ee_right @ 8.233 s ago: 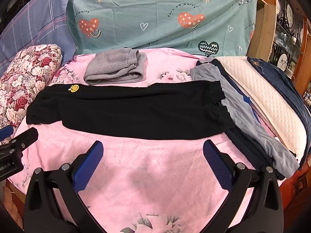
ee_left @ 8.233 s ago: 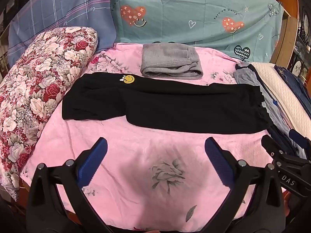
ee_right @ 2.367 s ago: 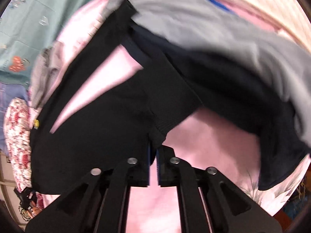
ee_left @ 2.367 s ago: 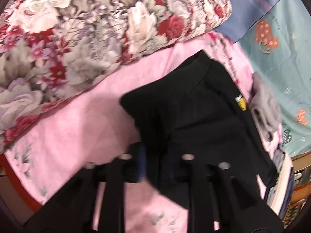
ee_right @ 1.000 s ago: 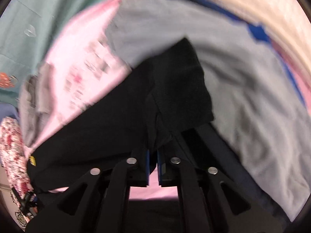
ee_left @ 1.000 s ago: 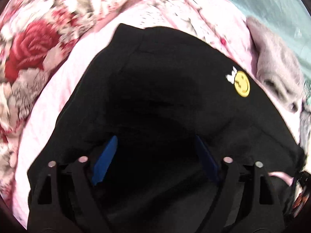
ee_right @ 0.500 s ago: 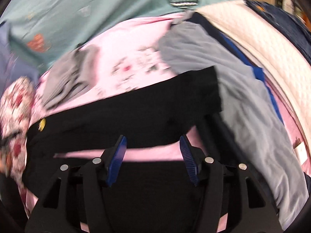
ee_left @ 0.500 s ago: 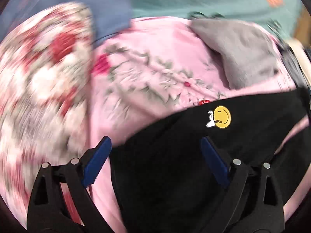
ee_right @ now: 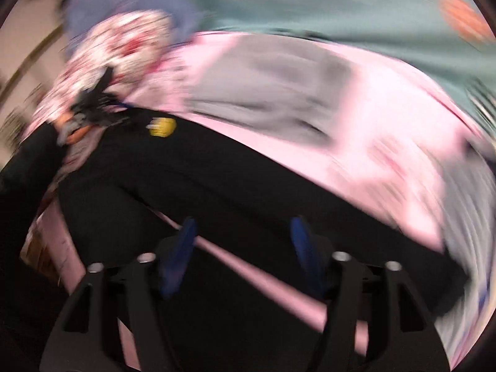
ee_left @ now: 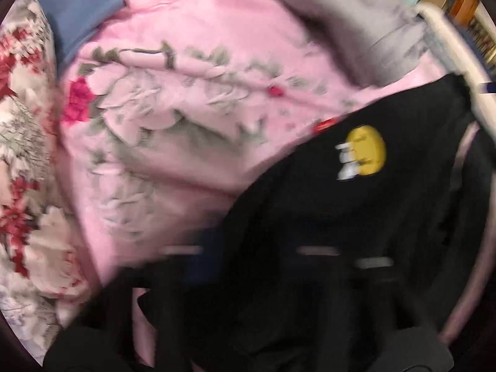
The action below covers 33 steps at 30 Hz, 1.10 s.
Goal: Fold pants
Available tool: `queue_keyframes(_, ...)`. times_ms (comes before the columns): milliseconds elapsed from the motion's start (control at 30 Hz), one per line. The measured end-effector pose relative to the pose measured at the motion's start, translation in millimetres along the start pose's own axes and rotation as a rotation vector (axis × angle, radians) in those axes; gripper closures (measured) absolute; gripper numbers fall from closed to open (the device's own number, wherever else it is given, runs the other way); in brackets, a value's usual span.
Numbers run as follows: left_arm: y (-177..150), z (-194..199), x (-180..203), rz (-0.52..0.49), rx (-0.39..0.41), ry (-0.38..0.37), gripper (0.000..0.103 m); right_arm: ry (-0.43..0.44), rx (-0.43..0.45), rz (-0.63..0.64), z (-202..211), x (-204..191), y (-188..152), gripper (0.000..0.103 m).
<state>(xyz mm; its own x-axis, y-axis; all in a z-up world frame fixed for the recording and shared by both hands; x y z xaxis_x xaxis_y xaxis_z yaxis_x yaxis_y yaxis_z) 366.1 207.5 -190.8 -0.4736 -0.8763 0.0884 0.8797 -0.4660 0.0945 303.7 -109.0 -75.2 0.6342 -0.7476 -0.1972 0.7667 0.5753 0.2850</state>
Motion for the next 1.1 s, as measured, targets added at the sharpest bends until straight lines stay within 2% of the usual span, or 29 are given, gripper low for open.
queue_keyframes(100, -2, 4, 4, -0.007, 0.022, 0.041, 0.094, 0.05, -0.04, 0.115, -44, -25, 62, 0.024)
queue_keyframes(200, -4, 10, 9, -0.003, 0.044, 0.076, 0.094, 0.057, -0.074, 0.209, -82, -48, 96, 0.024)
queue_keyframes(267, -7, 19, 12, 0.004, 0.073, 0.086, 0.094, 0.024, -0.1, 0.277, -107, -59, 112, 0.024)
queue_keyframes(467, -17, 36, 14, 0.011, 0.116, 0.099, 0.094, 0.025, -0.15, 0.323, -144, -65, 133, 0.024)
queue_keyframes(633, -35, 53, 23, -0.008, 0.154, 0.11, 0.094, 0.025, -0.186, 0.35, -160, -64, 136, 0.024)
queue_keyframes(667, -30, 47, 26, -0.009, 0.154, 0.112, 0.094, 0.04, -0.187, 0.347, -160, -63, 134, 0.032)
queue_keyframes(700, -31, 46, 26, -0.007, 0.152, 0.115, 0.094, 0.086, -0.198, 0.349, -159, -66, 130, 0.075)
queue_keyframes(733, -32, 45, 26, -0.004, 0.147, 0.117, 0.094, 0.108, -0.202, 0.357, -156, -69, 127, 0.101)
queue_keyframes(800, -30, 39, 21, 0.008, 0.133, 0.152, 0.094, 0.041, -0.127, 0.406, -143, -78, 125, 0.1)
queue_keyframes(900, -20, 36, 7, 0.056, 0.137, 0.176, 0.093, -0.019, -0.072, 0.375, -127, -77, 141, 0.1)
queue_keyframes(967, -10, 33, -6, 0.097, 0.14, 0.187, 0.09, -0.064, -0.077, 0.358, -130, -69, 150, 0.1)
queue_keyframes(1100, 6, -3, -27, 0.164, 0.054, 0.202, 0.085, -0.123, -0.142, 0.332, -160, -55, 155, 0.1)
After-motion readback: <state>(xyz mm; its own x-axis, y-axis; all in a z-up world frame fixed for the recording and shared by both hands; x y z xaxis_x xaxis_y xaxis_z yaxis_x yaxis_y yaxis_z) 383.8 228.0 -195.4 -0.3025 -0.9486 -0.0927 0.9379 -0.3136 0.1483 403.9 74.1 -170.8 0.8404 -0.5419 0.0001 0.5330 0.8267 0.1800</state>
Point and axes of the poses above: each gripper's, at about its wrist camera, not at the fingertips, and z roughly against the way its jaws point, x to its right, y to its top, the point moved 7 cm from there along -z, roughly the way its jaws point, and after that the axes turned 14 degrees about -x, right-handed, at the moved point
